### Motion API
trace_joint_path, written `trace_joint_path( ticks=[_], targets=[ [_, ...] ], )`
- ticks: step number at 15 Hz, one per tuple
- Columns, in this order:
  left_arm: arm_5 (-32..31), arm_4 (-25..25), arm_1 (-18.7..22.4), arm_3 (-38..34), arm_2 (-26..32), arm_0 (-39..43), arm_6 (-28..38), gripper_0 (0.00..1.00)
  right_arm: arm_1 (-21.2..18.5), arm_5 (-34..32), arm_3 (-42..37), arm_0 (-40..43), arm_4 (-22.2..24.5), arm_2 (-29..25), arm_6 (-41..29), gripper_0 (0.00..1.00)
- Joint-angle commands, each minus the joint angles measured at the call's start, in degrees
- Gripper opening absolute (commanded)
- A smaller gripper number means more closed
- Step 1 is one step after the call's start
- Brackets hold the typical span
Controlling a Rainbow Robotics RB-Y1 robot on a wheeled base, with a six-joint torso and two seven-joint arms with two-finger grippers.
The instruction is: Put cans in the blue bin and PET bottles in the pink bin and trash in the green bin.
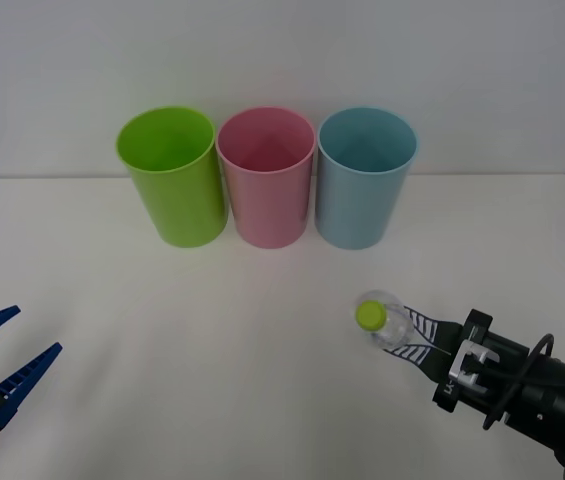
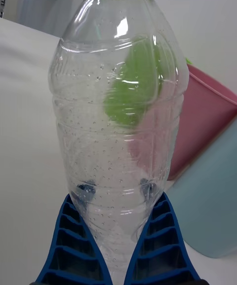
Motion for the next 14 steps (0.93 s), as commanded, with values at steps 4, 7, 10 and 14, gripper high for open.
trace_joint_path(
  ticks=[4, 7, 10, 14],
  targets=[
    [0.0, 0.0, 0.0, 0.0, 0.0, 0.0, 0.0, 1.0, 0.0, 4.36, -0.69, -0.71, -7.14, 2.91, -2.69, 0.0],
    [0.0, 0.0, 0.0, 0.0, 0.0, 0.0, 0.0, 1.0, 0.0, 8.58, -3.06, -2.91, -11.09, 5.89, -4.18, 0.0],
    [0.0, 0.0, 0.0, 0.0, 0.0, 0.0, 0.0, 1.0, 0.0, 12.97, -4.9, -7.13, -11.71, 8.0, -5.41, 0.0],
    [0.0, 0.0, 0.0, 0.0, 0.0, 0.0, 0.0, 1.0, 0.0, 20.8, -6.14, -14.07, -12.24, 11.7, -7.87, 0.0]
  ],
)
